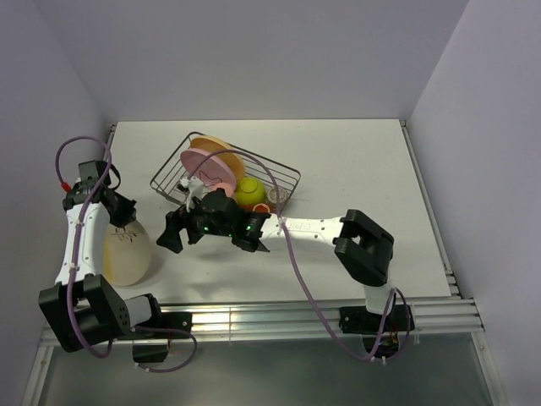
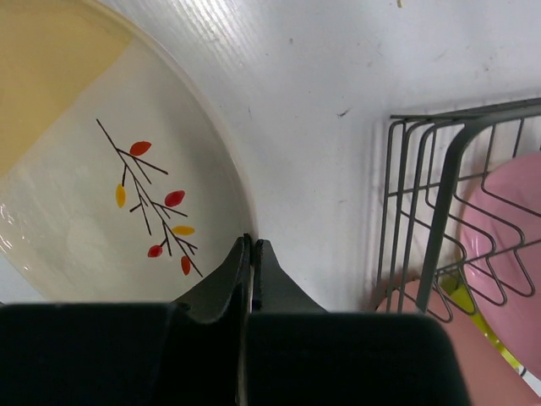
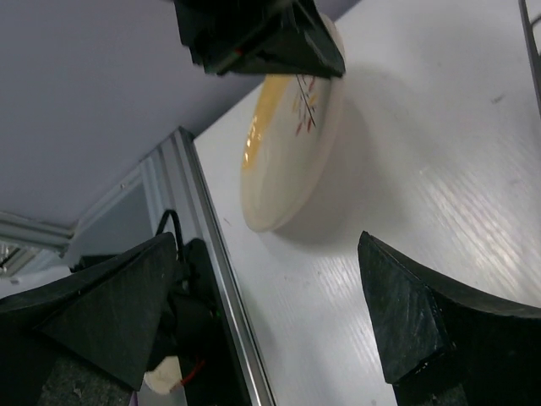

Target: Load the mixed dishes into the dish rack

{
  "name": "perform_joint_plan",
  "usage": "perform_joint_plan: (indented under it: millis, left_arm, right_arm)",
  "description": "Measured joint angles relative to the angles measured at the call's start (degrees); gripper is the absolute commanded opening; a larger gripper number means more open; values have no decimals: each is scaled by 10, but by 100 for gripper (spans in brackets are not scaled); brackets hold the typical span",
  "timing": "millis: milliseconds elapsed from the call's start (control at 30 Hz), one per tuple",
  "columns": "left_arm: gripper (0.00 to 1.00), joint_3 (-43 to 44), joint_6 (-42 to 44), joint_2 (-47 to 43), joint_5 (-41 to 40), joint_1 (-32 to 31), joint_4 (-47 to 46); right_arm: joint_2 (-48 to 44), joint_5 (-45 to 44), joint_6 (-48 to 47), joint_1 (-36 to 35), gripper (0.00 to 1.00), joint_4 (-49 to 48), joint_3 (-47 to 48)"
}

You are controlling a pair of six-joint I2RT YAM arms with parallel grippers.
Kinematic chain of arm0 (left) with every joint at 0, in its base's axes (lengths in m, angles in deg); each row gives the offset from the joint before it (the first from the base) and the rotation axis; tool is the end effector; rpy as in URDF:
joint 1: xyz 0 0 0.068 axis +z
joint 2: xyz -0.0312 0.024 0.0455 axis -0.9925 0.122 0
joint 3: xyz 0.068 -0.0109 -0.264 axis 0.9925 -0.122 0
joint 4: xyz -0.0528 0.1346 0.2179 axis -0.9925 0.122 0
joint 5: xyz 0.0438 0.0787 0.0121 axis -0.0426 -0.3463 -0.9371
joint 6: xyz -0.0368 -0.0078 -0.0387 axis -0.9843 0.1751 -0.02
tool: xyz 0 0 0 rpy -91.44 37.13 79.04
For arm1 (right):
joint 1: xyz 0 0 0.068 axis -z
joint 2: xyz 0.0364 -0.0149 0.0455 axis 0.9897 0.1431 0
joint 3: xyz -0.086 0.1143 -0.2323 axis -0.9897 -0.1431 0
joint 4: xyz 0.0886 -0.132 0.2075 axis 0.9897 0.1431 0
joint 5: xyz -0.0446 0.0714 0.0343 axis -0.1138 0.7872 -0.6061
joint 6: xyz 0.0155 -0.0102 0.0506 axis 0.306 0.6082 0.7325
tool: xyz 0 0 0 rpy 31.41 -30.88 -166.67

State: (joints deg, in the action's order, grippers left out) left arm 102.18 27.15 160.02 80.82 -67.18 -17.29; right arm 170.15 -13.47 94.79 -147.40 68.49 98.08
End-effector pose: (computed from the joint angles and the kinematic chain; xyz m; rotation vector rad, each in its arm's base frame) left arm 0.2274 0.0682 0.2751 -1.3809 2.2341 -0.0471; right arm 0.1810 0.4137 0.2664 -0.7888 1.8349 1.2522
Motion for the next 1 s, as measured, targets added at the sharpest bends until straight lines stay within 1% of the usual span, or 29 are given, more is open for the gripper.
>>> perform_joint_plan:
  millis: [167, 467, 767, 933, 967, 1000]
  left_arm:
    - [0, -7, 0, -19, 17, 0, 3]
    - [0, -18, 4, -63, 38, 0, 14]
    - [0, -28, 7, -91, 63, 0, 24]
    - [0, -28, 12, -104, 73, 0, 32]
    - [0, -28, 13, -106, 75, 0, 33]
    - [0, -28, 14, -108, 77, 0, 35]
  right_arm:
    - [41, -3, 11, -2, 94, -15, 48]
    - [119, -1, -4, -3, 94, -14, 91]
    - [175, 26, -18, -7, 91, -10, 132]
    - [201, 54, -18, -12, 85, -18, 159]
    - [206, 61, -17, -13, 82, -21, 162]
    - [211, 67, -17, -13, 76, -24, 167]
